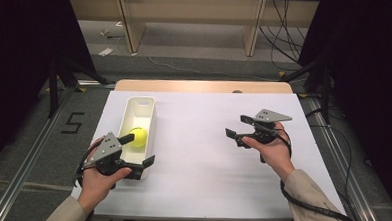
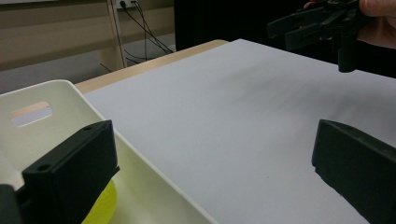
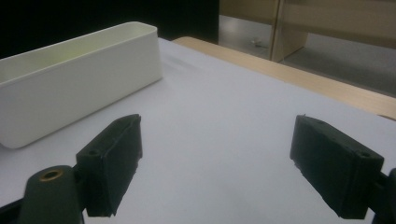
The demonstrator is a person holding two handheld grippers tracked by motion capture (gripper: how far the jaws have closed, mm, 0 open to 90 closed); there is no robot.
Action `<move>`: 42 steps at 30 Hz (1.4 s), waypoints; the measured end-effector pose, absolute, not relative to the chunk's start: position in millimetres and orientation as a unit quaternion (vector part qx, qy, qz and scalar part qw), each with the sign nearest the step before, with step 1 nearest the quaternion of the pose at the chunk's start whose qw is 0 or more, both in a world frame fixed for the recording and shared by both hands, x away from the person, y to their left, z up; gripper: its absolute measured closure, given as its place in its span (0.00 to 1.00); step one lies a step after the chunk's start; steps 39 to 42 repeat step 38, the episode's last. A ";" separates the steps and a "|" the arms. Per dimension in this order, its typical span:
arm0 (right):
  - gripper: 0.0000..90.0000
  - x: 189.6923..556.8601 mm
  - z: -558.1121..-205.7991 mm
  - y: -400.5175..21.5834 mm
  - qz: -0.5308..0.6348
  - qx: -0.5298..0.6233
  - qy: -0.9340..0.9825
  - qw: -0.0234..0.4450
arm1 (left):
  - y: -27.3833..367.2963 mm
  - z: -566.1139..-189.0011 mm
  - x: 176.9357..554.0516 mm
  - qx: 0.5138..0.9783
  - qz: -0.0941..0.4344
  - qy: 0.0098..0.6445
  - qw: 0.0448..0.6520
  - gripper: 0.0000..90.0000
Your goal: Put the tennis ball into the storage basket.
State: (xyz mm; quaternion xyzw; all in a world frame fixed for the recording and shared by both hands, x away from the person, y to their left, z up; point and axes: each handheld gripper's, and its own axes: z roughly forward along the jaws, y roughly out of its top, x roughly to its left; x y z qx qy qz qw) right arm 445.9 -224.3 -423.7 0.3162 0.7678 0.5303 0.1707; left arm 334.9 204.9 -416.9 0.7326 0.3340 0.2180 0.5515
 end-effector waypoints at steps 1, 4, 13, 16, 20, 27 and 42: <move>0.20 445.1 -424.4 -226.1 0.529 0.317 0.769 0.171 | 205.0 -417.0 335.0 0.733 0.218 0.334 0.551 0.00; 0.20 442.4 -425.6 -233.1 0.527 0.322 0.767 0.174 | 205.4 -417.0 335.2 0.733 0.218 0.333 0.551 0.00; 0.20 436.7 -427.2 -249.9 0.527 0.335 0.760 0.180 | 205.4 -416.7 335.0 0.734 0.219 0.333 0.551 0.00; 0.20 435.5 -428.0 -254.6 0.525 0.340 0.759 0.181 | 205.5 -417.1 335.2 0.733 0.219 0.333 0.551 0.00; 0.20 434.8 -428.4 -260.1 0.526 0.345 0.755 0.184 | 205.5 -417.0 335.1 0.733 0.219 0.333 0.551 0.00; 0.20 434.6 -429.0 -261.8 0.527 0.345 0.753 0.187 | 204.6 -416.6 334.7 0.733 0.218 0.333 0.551 0.00; 0.20 435.2 -431.6 -260.4 0.526 0.345 0.755 0.184 | 204.3 -416.6 336.1 0.734 0.216 0.333 0.552 0.00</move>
